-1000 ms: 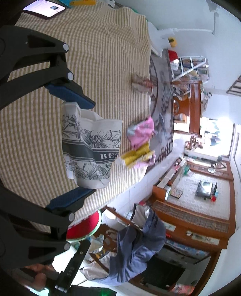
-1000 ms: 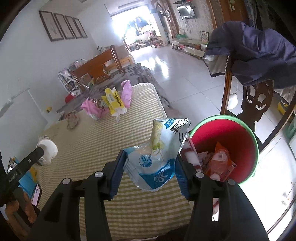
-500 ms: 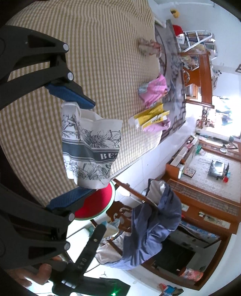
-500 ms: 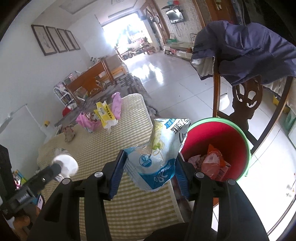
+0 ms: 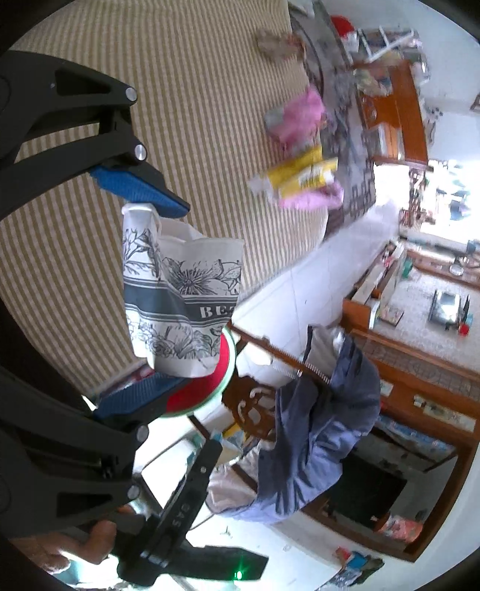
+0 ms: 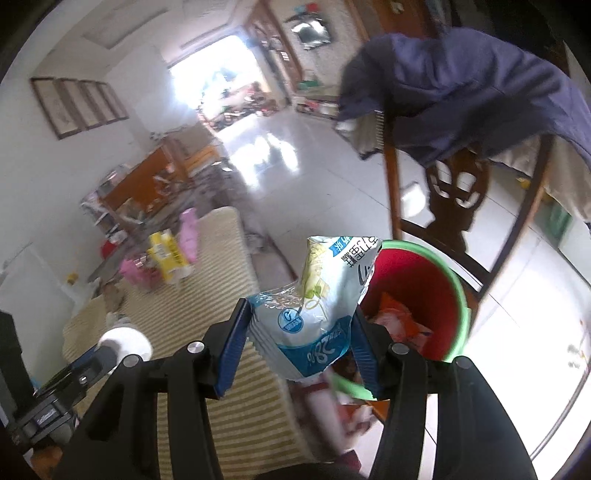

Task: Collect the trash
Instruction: 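Carry the cup and milk pouch over the red bucket and open both tools, then grasp the pink snack bag with the left tool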

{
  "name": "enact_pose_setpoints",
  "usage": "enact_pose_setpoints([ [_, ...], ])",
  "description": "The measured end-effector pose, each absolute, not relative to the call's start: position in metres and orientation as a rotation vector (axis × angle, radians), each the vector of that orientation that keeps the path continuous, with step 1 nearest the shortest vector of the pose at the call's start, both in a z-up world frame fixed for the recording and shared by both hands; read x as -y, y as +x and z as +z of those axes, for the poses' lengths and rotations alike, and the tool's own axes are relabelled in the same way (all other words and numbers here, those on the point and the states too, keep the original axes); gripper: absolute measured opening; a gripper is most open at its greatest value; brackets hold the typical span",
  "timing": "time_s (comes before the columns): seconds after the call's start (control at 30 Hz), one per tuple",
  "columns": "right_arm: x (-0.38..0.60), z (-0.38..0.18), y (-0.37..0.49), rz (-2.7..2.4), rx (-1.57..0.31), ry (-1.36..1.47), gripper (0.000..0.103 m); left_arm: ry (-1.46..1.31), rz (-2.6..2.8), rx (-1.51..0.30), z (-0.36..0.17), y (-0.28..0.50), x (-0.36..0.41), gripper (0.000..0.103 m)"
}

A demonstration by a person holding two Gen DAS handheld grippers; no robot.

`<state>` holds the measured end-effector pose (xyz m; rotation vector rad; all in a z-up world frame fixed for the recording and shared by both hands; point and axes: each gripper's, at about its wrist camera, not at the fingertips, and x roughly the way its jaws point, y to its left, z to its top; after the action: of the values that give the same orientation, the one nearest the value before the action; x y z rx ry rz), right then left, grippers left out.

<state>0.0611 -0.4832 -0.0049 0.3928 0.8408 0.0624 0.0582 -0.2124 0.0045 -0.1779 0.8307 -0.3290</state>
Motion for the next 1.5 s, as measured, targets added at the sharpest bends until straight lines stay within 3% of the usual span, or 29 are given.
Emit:
enact_pose_setpoints([
  [0.37,0.527,-0.034,0.082,-0.022,-0.889,0.466,0.053,-0.219,-0.485,-0.933,-0.023,0.112,0.288,0.081],
  [0.43,0.532,-0.037,0.085,-0.034,-0.891,0.475,0.069,-0.211,-0.522,-0.957,-0.027,0.120,0.301,0.081],
  [0.57,0.539,-0.041,0.094,-0.052,-0.898,0.494,0.076,-0.202,-0.522,-0.943,-0.031,0.125,0.305,0.092],
  [0.83,0.517,-0.012,0.102,0.017,-0.799,0.549,0.080,-0.295,-0.325,-0.889,-0.036,0.139,0.220,0.095],
  [1.0,0.453,-0.001,0.114,0.197,-0.758,0.533,0.081,-0.384,-0.109,-0.867,-0.036,0.154,0.139,0.095],
  [1.17,0.408,-0.016,0.125,0.304,-0.883,0.412,0.081,-0.385,0.049,-0.848,-0.035,0.180,0.084,0.095],
  [1.5,0.426,-0.033,0.131,0.279,-0.948,0.535,0.082,-0.419,0.173,-0.923,-0.063,0.252,0.048,0.095],
])
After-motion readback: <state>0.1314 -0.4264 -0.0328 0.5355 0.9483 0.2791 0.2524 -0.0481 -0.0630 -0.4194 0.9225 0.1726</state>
